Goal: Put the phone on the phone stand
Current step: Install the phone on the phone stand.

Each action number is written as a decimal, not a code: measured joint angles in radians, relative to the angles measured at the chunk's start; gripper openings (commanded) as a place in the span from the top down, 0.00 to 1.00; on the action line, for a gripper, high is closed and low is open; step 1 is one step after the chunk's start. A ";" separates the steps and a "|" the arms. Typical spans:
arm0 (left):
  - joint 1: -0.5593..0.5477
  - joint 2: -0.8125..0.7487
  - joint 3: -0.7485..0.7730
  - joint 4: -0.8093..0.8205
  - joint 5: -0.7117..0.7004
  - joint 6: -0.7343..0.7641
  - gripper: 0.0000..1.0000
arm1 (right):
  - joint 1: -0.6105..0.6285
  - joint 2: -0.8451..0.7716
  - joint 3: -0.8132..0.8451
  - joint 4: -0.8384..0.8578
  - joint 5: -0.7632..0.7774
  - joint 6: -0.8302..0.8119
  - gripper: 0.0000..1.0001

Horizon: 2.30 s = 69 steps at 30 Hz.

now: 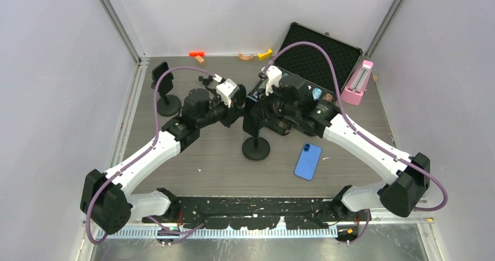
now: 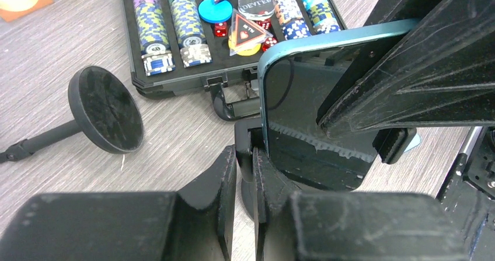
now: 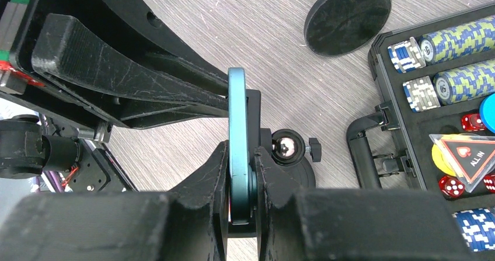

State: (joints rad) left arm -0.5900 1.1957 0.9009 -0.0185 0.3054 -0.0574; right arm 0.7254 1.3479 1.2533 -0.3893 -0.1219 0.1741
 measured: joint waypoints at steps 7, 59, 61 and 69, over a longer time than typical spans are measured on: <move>-0.017 -0.005 0.000 -0.005 0.018 0.039 1.00 | 0.000 -0.053 -0.064 0.037 -0.014 -0.019 1.00; -0.019 -0.029 -0.038 0.028 0.097 0.122 1.00 | 0.003 -0.114 -0.144 0.087 -0.019 0.004 1.00; -0.019 -0.029 -0.039 0.029 0.098 0.123 1.00 | 0.005 -0.116 -0.146 0.089 -0.017 -0.003 1.00; -0.019 -0.031 -0.041 0.029 0.100 0.127 1.00 | 0.010 -0.118 -0.147 0.089 -0.013 -0.019 1.00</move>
State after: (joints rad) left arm -0.6086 1.1645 0.8597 0.0105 0.4057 0.0692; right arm 0.7353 1.2301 1.1061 -0.3000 -0.1352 0.1555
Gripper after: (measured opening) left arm 0.149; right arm 0.215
